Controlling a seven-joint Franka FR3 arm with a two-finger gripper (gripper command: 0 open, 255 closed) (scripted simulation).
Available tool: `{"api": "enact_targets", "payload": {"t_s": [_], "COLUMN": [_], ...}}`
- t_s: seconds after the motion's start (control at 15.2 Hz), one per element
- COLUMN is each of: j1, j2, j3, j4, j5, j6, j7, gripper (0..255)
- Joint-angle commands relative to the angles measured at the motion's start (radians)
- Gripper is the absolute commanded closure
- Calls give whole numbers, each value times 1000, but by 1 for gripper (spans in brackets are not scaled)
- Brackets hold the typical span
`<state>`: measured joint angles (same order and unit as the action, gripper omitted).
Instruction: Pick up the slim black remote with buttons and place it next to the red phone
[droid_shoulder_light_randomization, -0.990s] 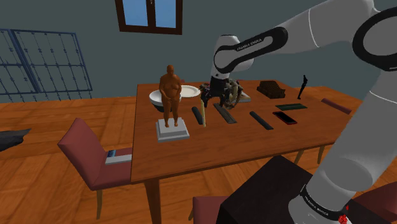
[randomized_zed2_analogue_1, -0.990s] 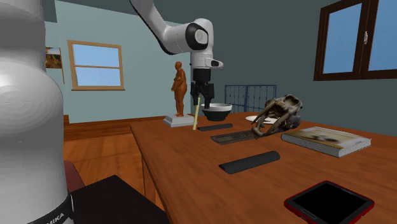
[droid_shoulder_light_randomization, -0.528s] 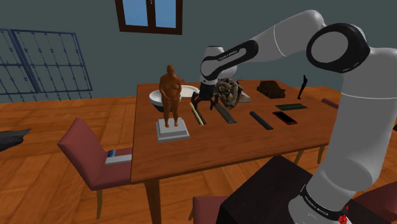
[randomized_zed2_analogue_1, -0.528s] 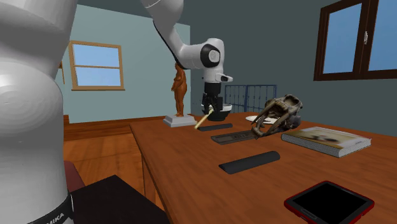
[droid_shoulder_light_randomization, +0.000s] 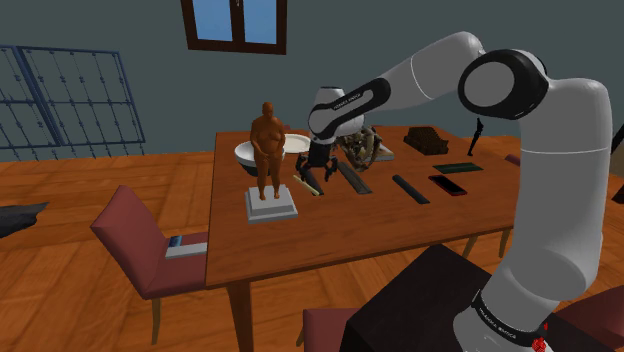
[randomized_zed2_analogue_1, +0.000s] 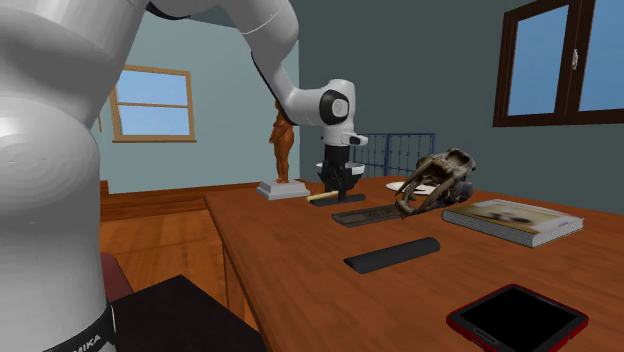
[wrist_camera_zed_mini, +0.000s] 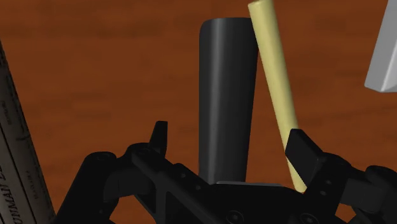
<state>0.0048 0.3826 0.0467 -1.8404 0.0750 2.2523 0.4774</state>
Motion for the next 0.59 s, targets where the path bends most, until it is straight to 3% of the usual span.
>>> {"api": "enact_targets", "payload": {"t_s": [0.0, 0.46, 0.53], "j1": [2, 2, 3], "j2": [10, 10, 10], "j3": [1, 1, 1], "j4": [-10, -10, -11], "j5": [0, 0, 0], "j6": [21, 21, 21], "j7": [2, 2, 2], "gripper": [0, 0, 255]}}
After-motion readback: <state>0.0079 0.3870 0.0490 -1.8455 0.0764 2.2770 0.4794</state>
